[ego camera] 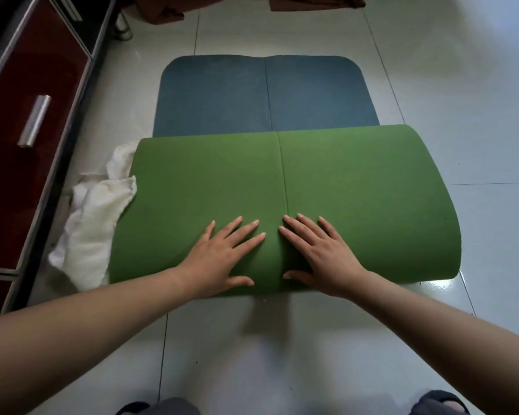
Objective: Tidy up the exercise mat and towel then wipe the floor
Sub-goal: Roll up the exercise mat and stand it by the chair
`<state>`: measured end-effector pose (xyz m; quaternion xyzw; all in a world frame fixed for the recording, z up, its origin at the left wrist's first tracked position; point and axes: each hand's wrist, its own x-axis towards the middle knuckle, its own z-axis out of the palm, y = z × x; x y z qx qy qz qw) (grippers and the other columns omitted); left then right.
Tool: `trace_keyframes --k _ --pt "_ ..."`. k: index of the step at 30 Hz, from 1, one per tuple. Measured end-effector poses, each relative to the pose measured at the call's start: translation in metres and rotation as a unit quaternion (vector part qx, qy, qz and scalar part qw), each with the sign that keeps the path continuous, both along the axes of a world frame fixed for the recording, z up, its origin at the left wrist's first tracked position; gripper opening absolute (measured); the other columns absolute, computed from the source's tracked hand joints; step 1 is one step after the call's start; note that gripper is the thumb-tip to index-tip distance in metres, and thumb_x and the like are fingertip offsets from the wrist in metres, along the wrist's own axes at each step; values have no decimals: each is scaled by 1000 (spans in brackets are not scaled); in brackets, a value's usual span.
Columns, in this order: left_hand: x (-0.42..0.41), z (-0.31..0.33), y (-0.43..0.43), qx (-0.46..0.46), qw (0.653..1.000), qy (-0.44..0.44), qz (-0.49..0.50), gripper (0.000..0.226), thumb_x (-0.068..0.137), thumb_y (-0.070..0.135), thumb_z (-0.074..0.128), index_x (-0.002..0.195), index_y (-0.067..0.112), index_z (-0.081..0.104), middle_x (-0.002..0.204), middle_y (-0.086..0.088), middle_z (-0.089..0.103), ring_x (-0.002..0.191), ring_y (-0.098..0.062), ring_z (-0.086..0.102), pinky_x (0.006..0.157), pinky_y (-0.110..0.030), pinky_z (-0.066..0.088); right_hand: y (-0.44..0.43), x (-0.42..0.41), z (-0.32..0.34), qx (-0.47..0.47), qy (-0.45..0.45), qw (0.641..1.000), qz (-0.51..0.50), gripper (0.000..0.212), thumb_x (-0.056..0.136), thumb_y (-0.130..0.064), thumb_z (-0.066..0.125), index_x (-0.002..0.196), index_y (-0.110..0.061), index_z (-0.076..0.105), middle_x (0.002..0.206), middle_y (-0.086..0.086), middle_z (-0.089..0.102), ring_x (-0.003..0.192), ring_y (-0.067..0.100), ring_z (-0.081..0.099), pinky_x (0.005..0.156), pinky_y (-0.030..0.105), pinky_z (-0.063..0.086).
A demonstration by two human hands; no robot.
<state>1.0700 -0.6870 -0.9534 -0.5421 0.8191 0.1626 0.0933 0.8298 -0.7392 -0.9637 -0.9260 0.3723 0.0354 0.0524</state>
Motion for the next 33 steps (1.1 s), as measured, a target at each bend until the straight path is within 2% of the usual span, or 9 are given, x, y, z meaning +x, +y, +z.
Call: trace_keyframes --k 2,7,9,12,15,21,24,27,33 --pt "0 -2 1 28 1000 -6 -8 91 79 65 51 147 37 -3 157 10 -9 145 -17 -7 113 -54 7 6 -3 -3 4 3 1000 17 86 72 -71 45 139 -17 38 147 5 40 135 26 38 106 52 34" --pt "-1 -8 2 47 999 3 -14 90 79 64 52 147 37 -1 157 10 -6 145 -17 -5 114 -52 8 21 -15 -12 11 42 998 46 111 53 -71 68 141 -14 32 148 6 37 135 26 37 113 45 20" --pt "-1 -6 0 58 998 6 -15 90 79 64 52 147 37 0 157 10 -5 145 -17 -4 114 -52 9 20 -14 -14 13 44 998 46 113 49 -66 72 140 -13 32 147 6 39 133 26 40 112 44 24" --pt "1 -2 -6 64 998 13 -13 89 80 64 52 147 38 0 157 11 -6 145 -16 -5 114 -51 8 13 -10 -11 -1 35 998 49 106 48 -62 75 135 -14 38 141 6 48 127 25 48 101 48 38" --pt "10 14 -17 45 998 46 -3 88 79 66 51 146 41 1 157 13 -3 145 -14 -4 114 -49 4 -4 -8 6 -31 1 998 63 98 52 -62 75 132 -16 42 136 4 53 122 23 53 98 46 43" --pt "24 69 -49 -104 989 94 38 83 72 71 39 145 35 24 154 7 24 142 -14 19 114 -46 13 -65 6 73 -47 -58 995 65 86 58 -55 79 129 -14 53 132 4 57 115 24 59 95 44 45" --pt "24 92 -64 -147 987 49 44 100 63 80 44 146 30 20 153 5 25 141 -17 22 113 -46 16 -96 17 112 -1 -60 997 47 83 66 -51 75 136 -19 46 139 1 50 123 22 51 102 35 39" --pt "24 109 -84 -129 990 21 53 113 54 77 61 147 29 19 152 5 26 139 -18 27 113 -46 22 -117 25 140 50 -49 997 38 79 73 -51 69 141 -25 37 145 -6 41 130 16 41 105 29 33" --pt "26 149 -136 -114 989 28 96 96 59 55 78 141 28 35 142 4 43 128 -18 42 106 -32 35 -163 33 172 73 -69 994 33 76 75 -51 69 140 -25 38 143 -5 43 128 16 41 102 26 34"
